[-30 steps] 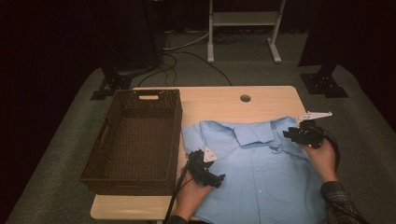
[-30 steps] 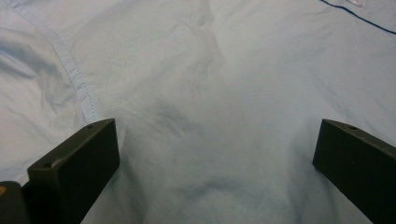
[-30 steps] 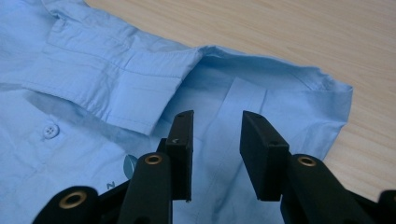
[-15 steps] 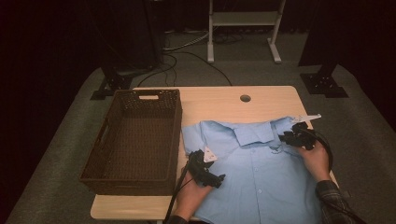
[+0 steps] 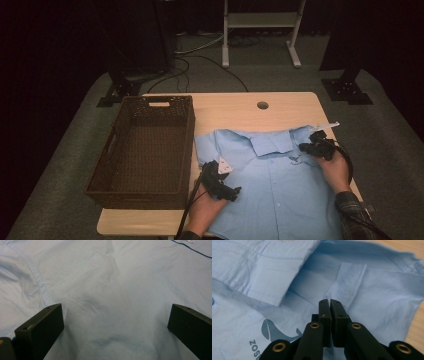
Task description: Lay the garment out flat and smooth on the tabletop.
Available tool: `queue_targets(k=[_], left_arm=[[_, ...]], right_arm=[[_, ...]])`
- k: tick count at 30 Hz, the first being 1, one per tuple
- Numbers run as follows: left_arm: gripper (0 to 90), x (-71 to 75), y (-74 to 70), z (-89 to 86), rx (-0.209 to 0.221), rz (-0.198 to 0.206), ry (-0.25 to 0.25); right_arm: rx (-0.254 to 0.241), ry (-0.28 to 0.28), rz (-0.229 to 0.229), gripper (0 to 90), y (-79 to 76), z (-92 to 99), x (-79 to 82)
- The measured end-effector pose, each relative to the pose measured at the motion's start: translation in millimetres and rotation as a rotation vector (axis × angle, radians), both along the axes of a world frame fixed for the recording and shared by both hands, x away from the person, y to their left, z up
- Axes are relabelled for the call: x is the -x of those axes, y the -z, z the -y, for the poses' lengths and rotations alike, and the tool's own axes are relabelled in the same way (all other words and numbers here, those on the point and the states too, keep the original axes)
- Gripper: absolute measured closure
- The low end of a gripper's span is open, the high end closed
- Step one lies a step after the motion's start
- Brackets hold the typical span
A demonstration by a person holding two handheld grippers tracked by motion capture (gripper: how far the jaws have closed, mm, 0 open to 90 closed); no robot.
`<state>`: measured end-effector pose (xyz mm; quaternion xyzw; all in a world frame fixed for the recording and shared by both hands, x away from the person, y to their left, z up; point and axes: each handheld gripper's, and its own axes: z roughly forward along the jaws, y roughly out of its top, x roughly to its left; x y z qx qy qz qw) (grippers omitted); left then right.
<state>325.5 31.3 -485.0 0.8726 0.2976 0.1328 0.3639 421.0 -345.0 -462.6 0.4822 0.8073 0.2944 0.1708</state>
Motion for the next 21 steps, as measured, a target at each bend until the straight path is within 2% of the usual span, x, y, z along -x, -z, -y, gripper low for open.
queue_targets(k=[3, 12, 21], left_arm=[[0.0, 0.0, 0.0, 0.0, 0.0, 0.0, 0.0], [0.0, 0.0, 0.0, 0.0, 0.0, 0.0, 0.0], [0.0, 0.0, 0.1, 0.1, 0.001, 0.001, 0.0]], right_arm=[[-0.017, 0.012, 0.014, 88.6, -6.2, 2.9, 1.4], [-0.02, 0.019, 0.054, 88.5, -22.0, 10.1, 7.1], [-0.032, 0.047, 0.092, 88.6, -36.4, 25.3, 13.5]])
